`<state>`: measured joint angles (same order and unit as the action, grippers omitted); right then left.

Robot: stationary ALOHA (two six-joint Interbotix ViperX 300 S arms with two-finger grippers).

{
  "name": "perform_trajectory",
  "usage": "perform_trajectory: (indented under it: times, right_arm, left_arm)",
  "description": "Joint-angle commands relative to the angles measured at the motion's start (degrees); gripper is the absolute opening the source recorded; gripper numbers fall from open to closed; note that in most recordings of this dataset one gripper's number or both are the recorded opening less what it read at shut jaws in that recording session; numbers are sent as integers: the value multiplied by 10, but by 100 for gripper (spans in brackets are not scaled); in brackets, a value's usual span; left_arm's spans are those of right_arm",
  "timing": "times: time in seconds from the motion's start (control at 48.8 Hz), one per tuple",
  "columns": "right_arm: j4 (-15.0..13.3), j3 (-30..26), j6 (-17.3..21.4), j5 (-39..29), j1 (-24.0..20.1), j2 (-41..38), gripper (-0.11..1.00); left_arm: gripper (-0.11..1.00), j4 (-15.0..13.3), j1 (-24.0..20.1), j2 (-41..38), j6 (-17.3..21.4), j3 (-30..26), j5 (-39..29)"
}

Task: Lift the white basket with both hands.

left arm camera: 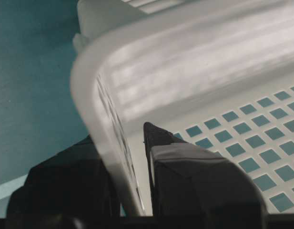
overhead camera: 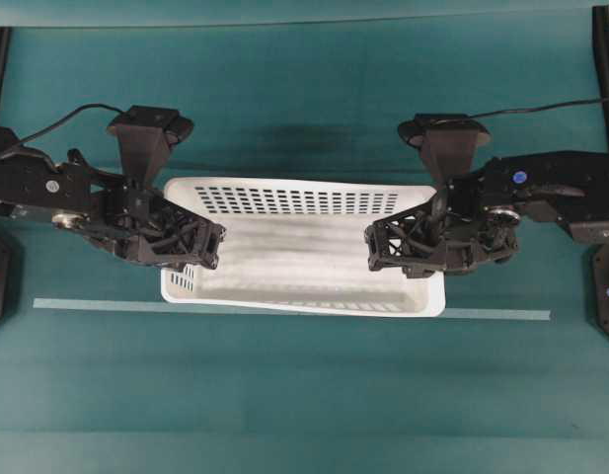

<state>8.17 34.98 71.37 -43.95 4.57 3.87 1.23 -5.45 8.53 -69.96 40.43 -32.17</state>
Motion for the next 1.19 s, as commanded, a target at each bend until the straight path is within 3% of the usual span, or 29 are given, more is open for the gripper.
perform_trajectory:
  times: [0.0, 0.759, 1.169]
  right_arm:
    - [3, 0, -12, 27, -24, -16, 18]
    - [2, 10, -18, 33, -10, -28, 18]
    - [-4, 13, -31, -11, 5, -27, 18]
  left_arm:
    - [9, 6, -3, 0, 14, -7, 10]
    - [9, 6, -2, -18, 7, -26, 22]
    - [9, 5, -2, -23, -11, -24, 33]
